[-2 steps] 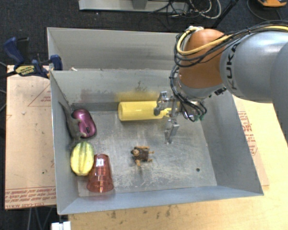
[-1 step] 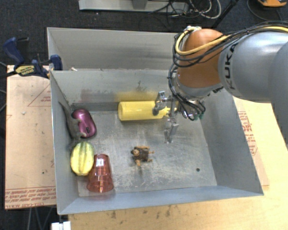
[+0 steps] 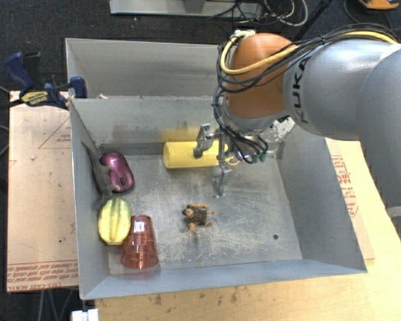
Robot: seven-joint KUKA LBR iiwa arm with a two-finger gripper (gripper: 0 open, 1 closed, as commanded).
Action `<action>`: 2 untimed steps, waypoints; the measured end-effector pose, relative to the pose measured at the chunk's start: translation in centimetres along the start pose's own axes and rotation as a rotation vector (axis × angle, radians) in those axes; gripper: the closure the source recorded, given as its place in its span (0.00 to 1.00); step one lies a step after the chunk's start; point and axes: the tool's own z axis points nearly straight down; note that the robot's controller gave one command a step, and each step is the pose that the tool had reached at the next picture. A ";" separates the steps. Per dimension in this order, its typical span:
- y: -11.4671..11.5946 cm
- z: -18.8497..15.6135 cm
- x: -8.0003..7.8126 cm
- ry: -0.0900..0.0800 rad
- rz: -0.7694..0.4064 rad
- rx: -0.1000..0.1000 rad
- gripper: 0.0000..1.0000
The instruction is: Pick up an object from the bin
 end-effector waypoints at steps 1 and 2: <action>3.2 2.9 0.8 -0.005 -0.018 -0.005 0.00; 0.7 5.8 1.7 0.001 -0.109 -0.007 0.00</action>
Offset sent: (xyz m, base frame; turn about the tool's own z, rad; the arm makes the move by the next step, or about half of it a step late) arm -0.0139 -0.0199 -0.0642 -0.1465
